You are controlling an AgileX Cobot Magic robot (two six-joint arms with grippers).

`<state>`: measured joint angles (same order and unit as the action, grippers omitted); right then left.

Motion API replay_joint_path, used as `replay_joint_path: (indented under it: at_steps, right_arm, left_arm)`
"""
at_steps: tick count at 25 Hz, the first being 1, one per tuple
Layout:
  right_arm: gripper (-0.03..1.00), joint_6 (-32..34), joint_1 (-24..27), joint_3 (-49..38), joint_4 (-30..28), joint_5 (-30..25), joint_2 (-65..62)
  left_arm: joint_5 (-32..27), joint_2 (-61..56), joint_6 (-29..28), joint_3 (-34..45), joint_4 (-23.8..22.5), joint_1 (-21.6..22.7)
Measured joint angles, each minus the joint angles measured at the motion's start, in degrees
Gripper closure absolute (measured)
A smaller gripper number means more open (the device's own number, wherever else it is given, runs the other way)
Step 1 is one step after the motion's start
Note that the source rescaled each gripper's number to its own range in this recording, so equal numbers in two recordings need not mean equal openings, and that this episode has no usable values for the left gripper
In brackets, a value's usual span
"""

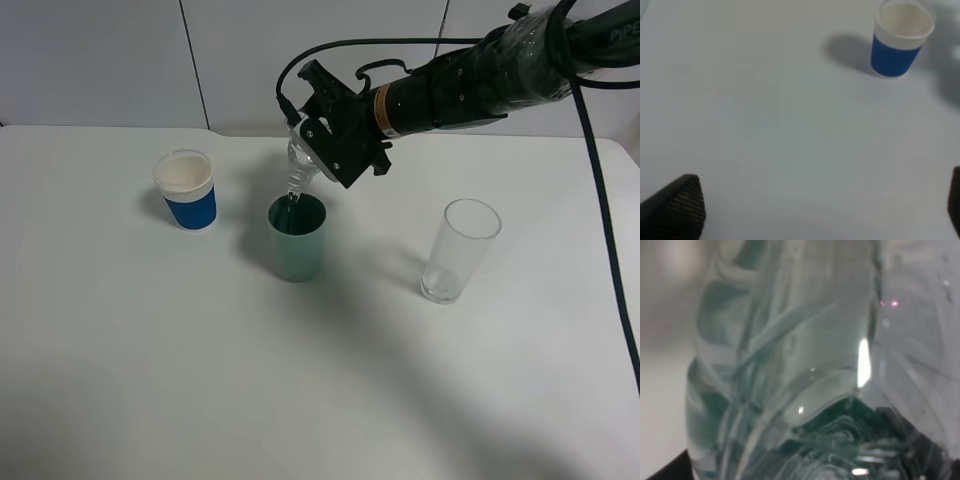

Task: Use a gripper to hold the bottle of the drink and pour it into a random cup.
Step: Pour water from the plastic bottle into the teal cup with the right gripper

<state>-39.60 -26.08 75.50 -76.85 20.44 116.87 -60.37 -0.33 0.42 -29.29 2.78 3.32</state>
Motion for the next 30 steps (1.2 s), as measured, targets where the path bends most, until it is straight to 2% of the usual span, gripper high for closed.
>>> replay_joint_path:
  at_steps: [30]
  right_arm:
    - [0.97, -2.35, -1.25, 0.00, 0.25, -1.60, -2.02]
  left_arm:
    - [0.00, 0.00, 0.00, 0.00, 0.00, 0.00]
